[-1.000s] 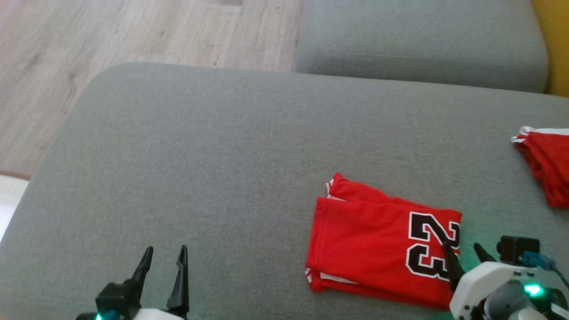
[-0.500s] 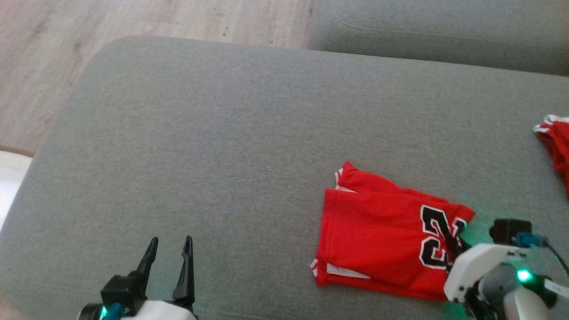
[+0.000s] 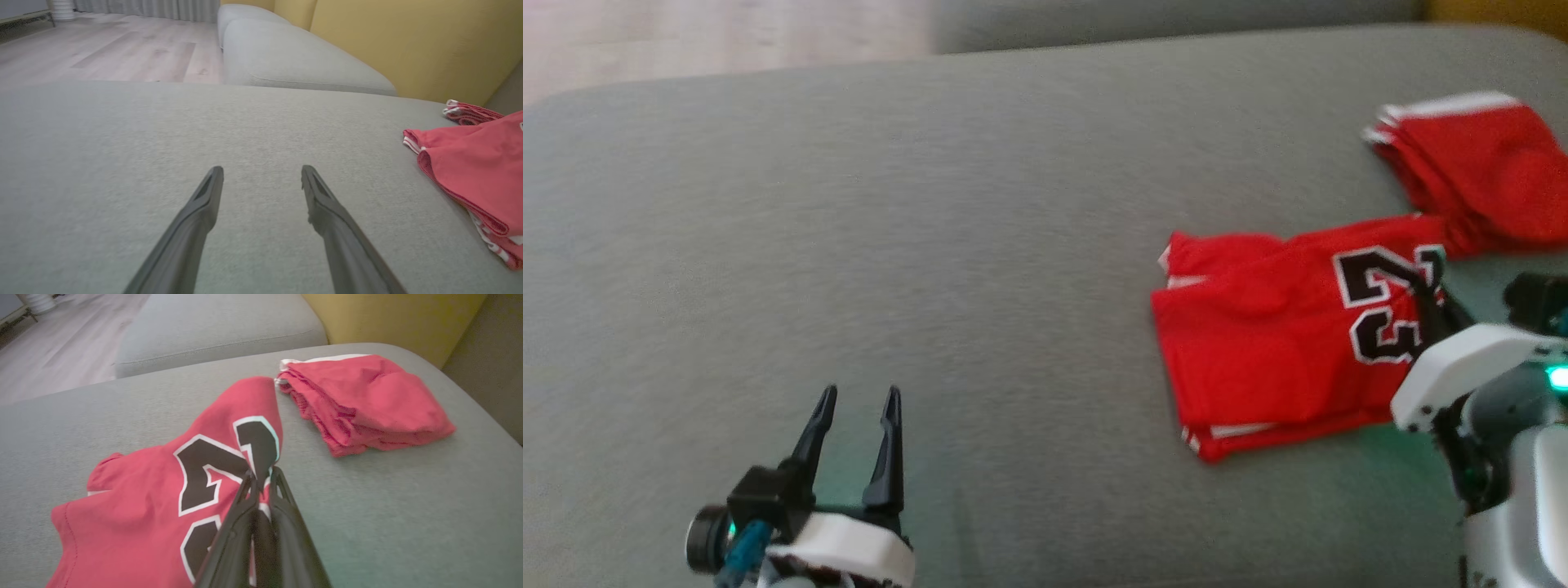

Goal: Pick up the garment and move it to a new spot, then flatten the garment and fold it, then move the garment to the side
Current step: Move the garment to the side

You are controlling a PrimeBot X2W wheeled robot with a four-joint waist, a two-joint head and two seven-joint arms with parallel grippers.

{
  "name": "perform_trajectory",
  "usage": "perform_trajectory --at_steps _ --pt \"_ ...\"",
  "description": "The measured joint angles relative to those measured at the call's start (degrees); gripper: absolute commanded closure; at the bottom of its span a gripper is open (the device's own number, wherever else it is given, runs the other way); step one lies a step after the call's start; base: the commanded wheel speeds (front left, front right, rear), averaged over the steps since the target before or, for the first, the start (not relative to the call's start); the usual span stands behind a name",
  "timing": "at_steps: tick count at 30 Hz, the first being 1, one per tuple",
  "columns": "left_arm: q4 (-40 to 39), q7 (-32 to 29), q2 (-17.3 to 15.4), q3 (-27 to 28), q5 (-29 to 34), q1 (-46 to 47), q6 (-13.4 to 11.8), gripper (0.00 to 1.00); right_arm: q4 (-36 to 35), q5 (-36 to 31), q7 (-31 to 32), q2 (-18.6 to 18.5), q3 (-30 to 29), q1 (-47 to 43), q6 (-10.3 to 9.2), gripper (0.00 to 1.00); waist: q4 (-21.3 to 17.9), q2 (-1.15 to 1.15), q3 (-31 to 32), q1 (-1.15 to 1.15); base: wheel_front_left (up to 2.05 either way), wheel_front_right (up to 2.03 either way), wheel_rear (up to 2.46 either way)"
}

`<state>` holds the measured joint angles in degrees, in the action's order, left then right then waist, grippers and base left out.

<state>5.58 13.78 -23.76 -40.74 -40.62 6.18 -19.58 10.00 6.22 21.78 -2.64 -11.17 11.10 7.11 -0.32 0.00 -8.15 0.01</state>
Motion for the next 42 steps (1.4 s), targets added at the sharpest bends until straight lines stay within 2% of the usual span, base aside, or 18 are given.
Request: perform_trajectory --at_steps 9,15,24,28,34,42 --pt "0.0 -0.1 0.0 0.0 1.0 3.6 0.5 0.0 -2.4 -0.2 1.5 -1.7 0.9 3.9 0.0 1.0 -10.0 0.0 -4.0 0.0 0.0 0.0 0.0" --pt "0.1 -0.2 -0.1 0.0 1.4 4.4 0.7 0.0 -1.1 -0.2 1.5 -2.2 4.7 8.9 0.0 1.0 -12.8 0.0 -6.2 0.0 0.0 0.0 0.0" --pt "0.2 -0.2 -0.2 -0.1 1.4 4.3 0.7 0.0 4.7 0.4 3.7 -4.1 7.2 19.8 0.0 1.0 -10.2 0.0 -5.5 -0.01 0.0 0.0 0.0" --pt "0.2 -0.2 -0.2 -0.1 1.4 4.3 0.7 0.0 8.0 0.3 4.0 -6.7 6.6 24.9 0.0 1.0 -8.6 0.0 -5.6 -0.01 0.0 0.0 0.0" --pt "-0.1 -0.2 -0.6 -0.1 1.4 4.3 0.6 0.0 12.7 -0.7 3.9 -9.8 2.1 31.4 0.0 1.0 -7.0 0.0 -6.9 -0.01 0.0 0.0 0.0" --pt "-1.0 -0.7 -1.0 -0.2 2.2 4.4 0.4 0.0 18.2 -5.2 1.7 -13.8 -5.6 34.2 0.0 1.0 -5.0 0.0 -9.9 0.0 0.0 0.0 0.0"
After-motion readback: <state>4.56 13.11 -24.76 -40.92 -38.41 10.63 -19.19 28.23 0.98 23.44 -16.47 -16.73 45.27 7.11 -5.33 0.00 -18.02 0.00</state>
